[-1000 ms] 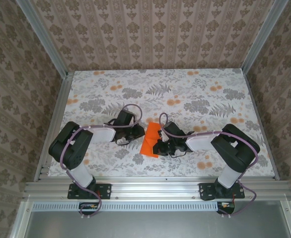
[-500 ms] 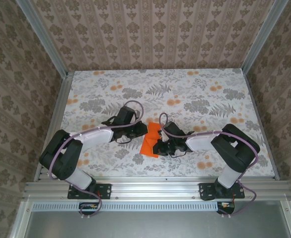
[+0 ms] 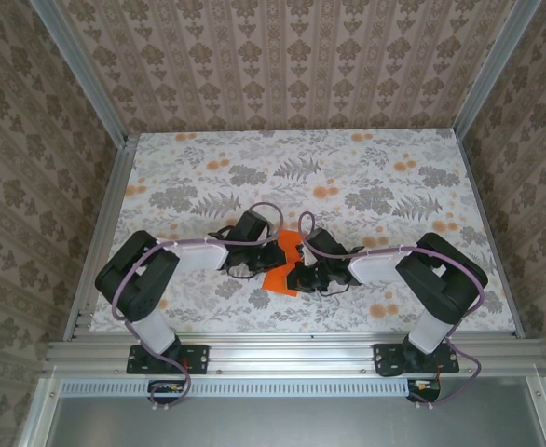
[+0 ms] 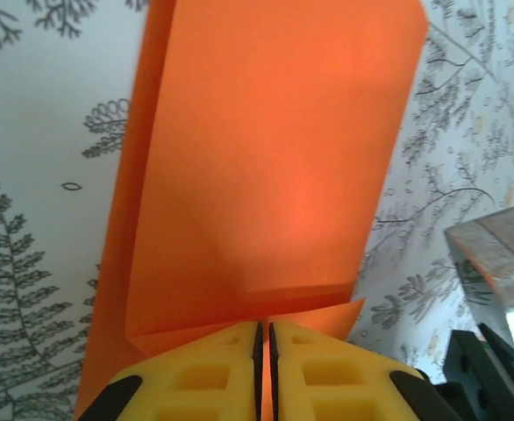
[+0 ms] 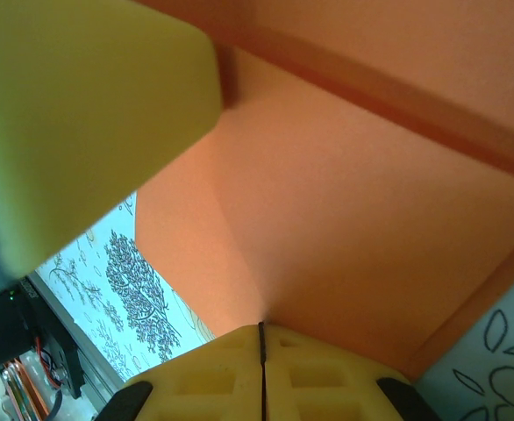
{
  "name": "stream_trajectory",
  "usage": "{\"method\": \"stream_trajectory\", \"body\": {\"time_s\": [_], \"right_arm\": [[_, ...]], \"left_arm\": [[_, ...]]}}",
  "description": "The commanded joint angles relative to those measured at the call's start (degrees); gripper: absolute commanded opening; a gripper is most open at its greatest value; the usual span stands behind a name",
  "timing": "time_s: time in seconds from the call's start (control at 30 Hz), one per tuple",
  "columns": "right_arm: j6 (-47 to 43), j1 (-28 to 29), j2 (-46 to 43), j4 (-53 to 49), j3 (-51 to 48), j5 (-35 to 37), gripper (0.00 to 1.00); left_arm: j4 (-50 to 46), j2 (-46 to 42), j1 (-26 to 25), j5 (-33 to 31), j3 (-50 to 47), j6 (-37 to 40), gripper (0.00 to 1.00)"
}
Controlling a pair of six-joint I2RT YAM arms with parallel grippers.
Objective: Fold a paper plane with a square sheet of paper (pick it up from the middle)
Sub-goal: Fold the triangle a second time at the center of the table.
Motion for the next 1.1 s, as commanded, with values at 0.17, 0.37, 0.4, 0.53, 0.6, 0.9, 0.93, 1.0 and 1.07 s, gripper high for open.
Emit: {"method": "stream_trajectory", "body": {"time_s": [0.17, 0.37, 0.4, 0.53, 0.6, 0.9, 0.93, 1.0, 1.07], "right_arm": [[-0.76, -0.19, -2.62, -9.63, 4.42, 1.76, 0.10], [-0.94, -0.19, -1.94, -10.79, 7.77, 2.35, 0.10], [-0.92, -0.20, -1.38, -10.68, 8.12, 2.24, 0.10], [-0.27, -0.22, 1.11, -9.80, 8.50, 3.20, 0.09], [-0.04, -0.19, 2.73, -9.47, 8.51, 3.05, 0.09], [-0.46, -0.23, 5.20, -11.30, 6.13, 3.56, 0.09], [-0.67, -0.23, 4.40, -11.71, 6.04, 3.58, 0.09], [-1.13, -0.28, 3.08, -12.96, 6.04, 4.08, 0.09], [-1.29, -0.28, 2.46, -13.39, 5.95, 4.05, 0.10]], "left_arm": [[-1.21, 3.45, -0.04, -2.48, 0.18, 1.29, 0.12], [-1.52, 3.25, 0.01, -2.78, -0.04, 1.60, 0.12], [-1.65, 3.24, 0.05, -2.79, -0.04, 1.62, 0.12], [-1.91, 3.20, 0.01, -2.79, 0.30, 1.86, 0.12], [-2.00, 3.24, -0.04, -2.88, 0.40, 1.88, 0.12], [-2.44, 3.25, 0.02, -3.47, 0.23, 2.22, 0.12], [-2.48, 3.36, 0.04, -3.48, 0.10, 2.22, 0.11], [-2.52, 3.58, -0.01, -3.47, 0.21, 2.39, 0.11], [-3.02, 4.00, 0.08, -3.41, 0.65, 2.57, 0.11]]}}
